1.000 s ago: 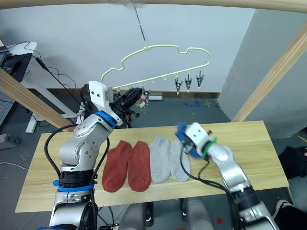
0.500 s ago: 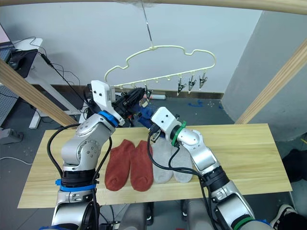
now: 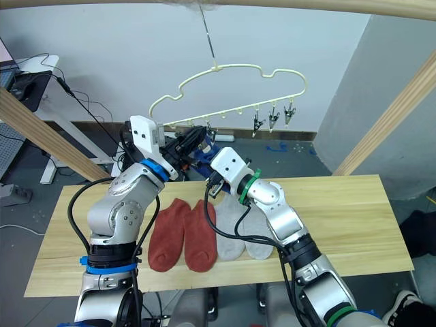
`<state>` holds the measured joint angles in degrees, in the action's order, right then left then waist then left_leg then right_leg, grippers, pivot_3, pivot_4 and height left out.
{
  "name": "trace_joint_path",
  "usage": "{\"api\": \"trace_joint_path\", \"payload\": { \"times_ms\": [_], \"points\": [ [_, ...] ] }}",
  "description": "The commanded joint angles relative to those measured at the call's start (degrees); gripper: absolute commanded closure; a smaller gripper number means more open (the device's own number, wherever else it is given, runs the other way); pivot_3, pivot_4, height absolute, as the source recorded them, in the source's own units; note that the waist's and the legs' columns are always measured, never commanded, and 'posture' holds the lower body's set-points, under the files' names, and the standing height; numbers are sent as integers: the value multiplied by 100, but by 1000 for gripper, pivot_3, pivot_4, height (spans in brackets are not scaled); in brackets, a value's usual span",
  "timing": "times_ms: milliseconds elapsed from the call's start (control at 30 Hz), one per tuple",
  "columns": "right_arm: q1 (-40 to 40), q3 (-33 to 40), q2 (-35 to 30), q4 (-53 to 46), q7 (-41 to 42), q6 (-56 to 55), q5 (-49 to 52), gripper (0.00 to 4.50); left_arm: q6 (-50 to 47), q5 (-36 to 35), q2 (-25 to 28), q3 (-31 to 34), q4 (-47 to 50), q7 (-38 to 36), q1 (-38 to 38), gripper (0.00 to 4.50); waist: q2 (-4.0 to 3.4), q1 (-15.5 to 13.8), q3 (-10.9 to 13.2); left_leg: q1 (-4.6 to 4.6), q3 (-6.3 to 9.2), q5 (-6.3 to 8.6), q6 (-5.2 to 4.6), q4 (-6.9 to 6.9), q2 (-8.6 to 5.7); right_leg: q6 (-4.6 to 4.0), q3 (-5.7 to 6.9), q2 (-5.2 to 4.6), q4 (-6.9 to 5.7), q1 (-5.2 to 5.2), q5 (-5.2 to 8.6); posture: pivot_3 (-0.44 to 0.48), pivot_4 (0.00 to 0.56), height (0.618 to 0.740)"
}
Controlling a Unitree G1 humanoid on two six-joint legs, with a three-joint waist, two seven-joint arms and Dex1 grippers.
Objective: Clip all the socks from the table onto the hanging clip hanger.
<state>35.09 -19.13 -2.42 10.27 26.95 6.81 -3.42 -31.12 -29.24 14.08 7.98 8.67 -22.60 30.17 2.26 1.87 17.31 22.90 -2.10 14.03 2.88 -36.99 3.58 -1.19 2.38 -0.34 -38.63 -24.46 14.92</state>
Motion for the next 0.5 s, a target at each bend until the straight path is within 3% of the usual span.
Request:
{"api": "trace_joint_path", "payload": {
  "times_ms": [33,67,300,500],
  "points": [
    [141,83,94,-106,-47,-177,36,4500,-76,-161,-32,91,248,88,-21,4339,0,0,0,0,0,0,0,0,0,0,0,0,-1,0,0,-98,280,740],
    [149,86,101,-96,-46,-185,34,4500,-91,-169,-30,106,250,95,-25,3622,0,0,0,0,2,0,0,0,0,0,1,0,-2,0,0,-98,280,740],
    [194,95,125,-36,-68,-222,28,4500,-221,-233,94,150,348,23,-124,1516,0,8,0,0,1,0,0,-1,1,-1,1,0,-3,0,0,-99,279,740],
    [128,55,128,-77,56,-54,123,4500,-111,-123,407,103,575,-138,-400,1516,0,7,0,-1,1,0,0,0,2,-1,1,1,-2,-1,0,-95,277,740]
  ]
}}
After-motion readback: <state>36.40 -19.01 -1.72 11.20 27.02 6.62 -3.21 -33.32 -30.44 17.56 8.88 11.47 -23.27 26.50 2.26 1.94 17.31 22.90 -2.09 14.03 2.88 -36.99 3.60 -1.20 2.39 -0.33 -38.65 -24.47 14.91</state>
